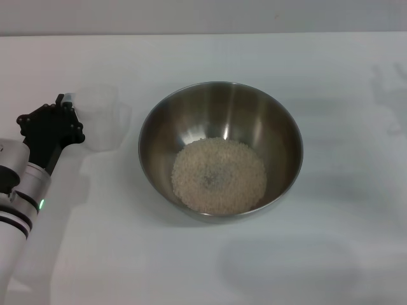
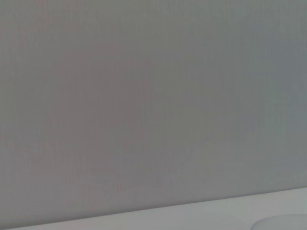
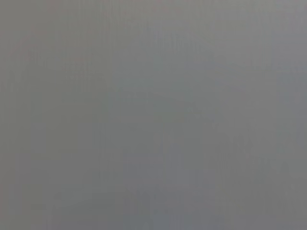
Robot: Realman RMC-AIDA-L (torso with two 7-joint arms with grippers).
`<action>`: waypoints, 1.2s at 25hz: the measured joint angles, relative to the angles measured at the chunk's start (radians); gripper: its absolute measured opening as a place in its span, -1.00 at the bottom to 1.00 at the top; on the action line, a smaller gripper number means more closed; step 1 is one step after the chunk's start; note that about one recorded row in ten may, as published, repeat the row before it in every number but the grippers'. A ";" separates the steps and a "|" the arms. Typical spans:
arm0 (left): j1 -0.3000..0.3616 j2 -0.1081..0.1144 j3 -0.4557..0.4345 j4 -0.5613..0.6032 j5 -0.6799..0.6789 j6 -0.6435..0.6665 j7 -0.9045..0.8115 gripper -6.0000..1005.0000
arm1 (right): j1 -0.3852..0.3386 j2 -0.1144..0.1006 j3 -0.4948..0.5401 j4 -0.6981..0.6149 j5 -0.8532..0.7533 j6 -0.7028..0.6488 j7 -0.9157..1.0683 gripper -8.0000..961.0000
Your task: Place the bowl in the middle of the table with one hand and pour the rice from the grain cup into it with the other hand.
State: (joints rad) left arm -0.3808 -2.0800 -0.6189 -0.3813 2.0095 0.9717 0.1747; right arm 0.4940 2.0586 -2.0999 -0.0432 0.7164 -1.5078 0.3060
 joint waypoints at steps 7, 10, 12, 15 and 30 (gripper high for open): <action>0.007 0.000 0.001 -0.006 0.000 -0.007 -0.002 -0.91 | 0.000 0.000 0.000 -0.002 0.000 0.000 0.005 0.20; 0.014 0.000 0.001 -0.005 0.000 -0.008 -0.036 -0.91 | 0.000 0.000 0.000 -0.002 0.000 -0.001 0.005 0.20; 0.022 0.001 0.001 0.001 0.003 -0.008 -0.080 -0.85 | 0.000 0.000 0.000 -0.001 -0.001 -0.003 0.005 0.20; 0.043 0.004 0.002 0.004 0.008 -0.001 -0.115 -0.73 | 0.000 0.000 0.000 -0.001 -0.001 -0.004 0.005 0.21; 0.151 0.005 0.118 0.003 0.020 0.214 -0.128 -0.12 | -0.002 -0.001 0.001 -0.001 -0.002 -0.002 0.001 0.22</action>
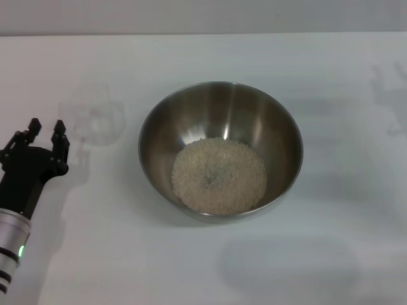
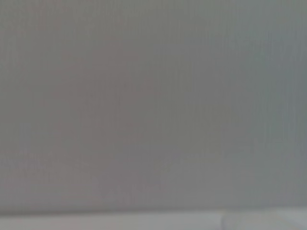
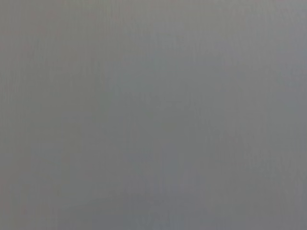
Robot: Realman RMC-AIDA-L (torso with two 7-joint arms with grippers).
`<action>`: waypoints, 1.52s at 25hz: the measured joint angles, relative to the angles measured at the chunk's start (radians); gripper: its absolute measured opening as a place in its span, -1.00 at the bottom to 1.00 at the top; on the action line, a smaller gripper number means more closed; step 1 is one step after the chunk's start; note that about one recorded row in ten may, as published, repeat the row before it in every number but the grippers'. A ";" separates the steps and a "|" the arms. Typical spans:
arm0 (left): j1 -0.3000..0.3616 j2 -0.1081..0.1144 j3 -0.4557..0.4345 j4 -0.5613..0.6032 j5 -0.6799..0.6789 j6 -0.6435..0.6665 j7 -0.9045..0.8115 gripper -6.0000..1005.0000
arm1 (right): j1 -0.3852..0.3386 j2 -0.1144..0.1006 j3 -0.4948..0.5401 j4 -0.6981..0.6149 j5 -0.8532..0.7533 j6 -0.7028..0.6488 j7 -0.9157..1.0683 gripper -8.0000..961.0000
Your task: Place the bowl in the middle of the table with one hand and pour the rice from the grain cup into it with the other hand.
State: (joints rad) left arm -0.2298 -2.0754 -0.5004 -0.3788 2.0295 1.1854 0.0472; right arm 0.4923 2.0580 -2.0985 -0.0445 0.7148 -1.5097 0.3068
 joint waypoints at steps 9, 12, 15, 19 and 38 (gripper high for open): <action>-0.002 0.001 0.014 0.004 0.000 0.165 -0.060 0.04 | -0.015 0.015 -0.006 -0.002 -0.017 0.052 0.009 0.23; -0.032 0.003 0.014 0.011 0.000 0.169 -0.071 0.09 | -0.024 0.018 -0.008 -0.011 -0.068 0.104 0.011 0.23; -0.049 0.002 0.007 0.013 -0.002 0.173 -0.072 0.22 | -0.040 0.021 -0.008 -0.043 -0.080 0.143 0.031 0.24; -0.069 0.002 -0.013 0.015 -0.008 0.177 -0.072 0.56 | -0.049 0.024 -0.009 -0.051 -0.082 0.145 0.045 0.24; -0.082 -0.003 -0.052 0.010 -0.009 0.192 -0.082 0.64 | -0.017 0.027 0.005 -0.118 -0.071 0.210 -0.021 0.58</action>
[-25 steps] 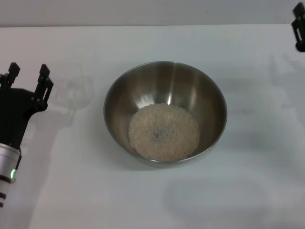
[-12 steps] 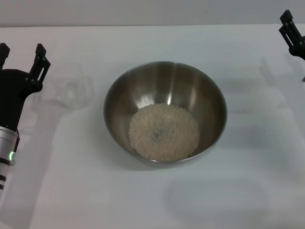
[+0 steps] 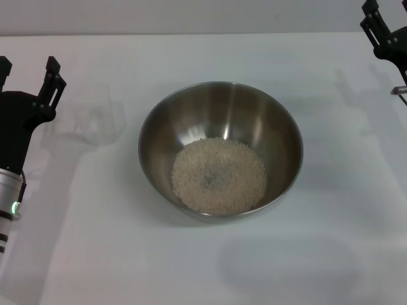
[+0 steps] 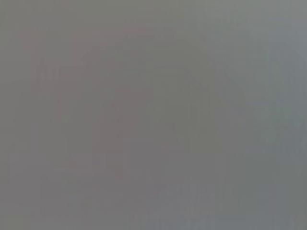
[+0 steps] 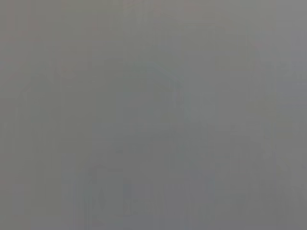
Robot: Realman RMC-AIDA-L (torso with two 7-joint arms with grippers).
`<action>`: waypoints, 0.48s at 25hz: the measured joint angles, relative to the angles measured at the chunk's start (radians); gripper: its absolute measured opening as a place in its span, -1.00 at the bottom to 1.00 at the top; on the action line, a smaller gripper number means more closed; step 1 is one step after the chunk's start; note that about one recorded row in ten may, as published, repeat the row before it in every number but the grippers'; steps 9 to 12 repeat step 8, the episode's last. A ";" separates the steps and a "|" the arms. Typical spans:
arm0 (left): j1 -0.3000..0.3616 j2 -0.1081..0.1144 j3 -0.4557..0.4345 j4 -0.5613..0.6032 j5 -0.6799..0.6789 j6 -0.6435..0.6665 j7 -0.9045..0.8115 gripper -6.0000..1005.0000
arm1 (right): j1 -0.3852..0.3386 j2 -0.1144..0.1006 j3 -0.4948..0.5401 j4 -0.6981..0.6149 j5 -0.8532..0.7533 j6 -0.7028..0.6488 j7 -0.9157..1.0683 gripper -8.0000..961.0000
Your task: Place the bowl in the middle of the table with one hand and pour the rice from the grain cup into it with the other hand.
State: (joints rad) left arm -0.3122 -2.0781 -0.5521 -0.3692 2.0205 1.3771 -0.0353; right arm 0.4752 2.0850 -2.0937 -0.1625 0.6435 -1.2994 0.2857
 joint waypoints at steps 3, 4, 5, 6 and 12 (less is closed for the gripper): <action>0.000 0.001 -0.001 0.004 -0.001 0.008 -0.024 0.64 | -0.004 0.002 0.001 -0.012 0.001 0.000 -0.003 0.58; -0.001 0.001 -0.002 0.004 -0.001 0.010 -0.028 0.64 | -0.006 0.002 0.002 -0.015 0.002 -0.001 -0.003 0.58; -0.001 0.001 -0.002 0.004 -0.001 0.012 -0.030 0.64 | -0.007 0.002 0.004 -0.016 0.002 -0.001 0.000 0.58; -0.002 0.001 -0.002 0.005 -0.001 0.012 -0.030 0.64 | -0.008 0.002 0.004 -0.016 0.003 -0.001 0.001 0.58; -0.001 0.001 -0.002 0.007 -0.001 0.012 -0.026 0.64 | -0.008 0.002 0.004 -0.017 0.004 0.000 0.000 0.58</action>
